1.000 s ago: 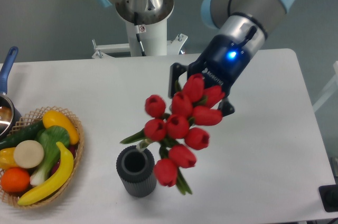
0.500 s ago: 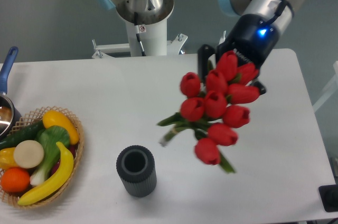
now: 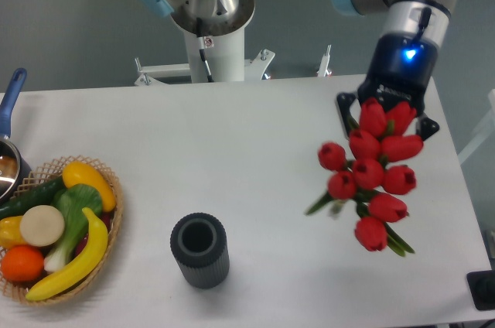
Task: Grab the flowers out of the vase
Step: 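Carry the held tulips away from the vase and hold them hanging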
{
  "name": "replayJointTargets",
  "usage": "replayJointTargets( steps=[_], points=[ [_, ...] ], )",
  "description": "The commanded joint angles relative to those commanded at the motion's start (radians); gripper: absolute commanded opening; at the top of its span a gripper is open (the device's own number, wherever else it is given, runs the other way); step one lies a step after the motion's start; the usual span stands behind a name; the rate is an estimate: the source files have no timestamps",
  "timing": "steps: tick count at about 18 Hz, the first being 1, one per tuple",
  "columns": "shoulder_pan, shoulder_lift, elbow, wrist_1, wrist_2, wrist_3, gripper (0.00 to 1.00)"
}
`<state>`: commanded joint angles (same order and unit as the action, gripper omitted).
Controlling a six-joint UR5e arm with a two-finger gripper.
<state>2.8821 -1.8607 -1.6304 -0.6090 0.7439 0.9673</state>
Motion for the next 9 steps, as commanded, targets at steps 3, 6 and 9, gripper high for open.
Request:
replayJointTargets(
  steps=[3,6,9],
  points=[
    [0.046,0.009,-0.052,-0.002,0.015,0.053,0.0],
    [0.037,0.018,-0.062,-0.015,0.19,0.051,0.0],
    [-0.039,0.012,-0.049,-0.049,0.43,0.047,0.0]
  ],
)
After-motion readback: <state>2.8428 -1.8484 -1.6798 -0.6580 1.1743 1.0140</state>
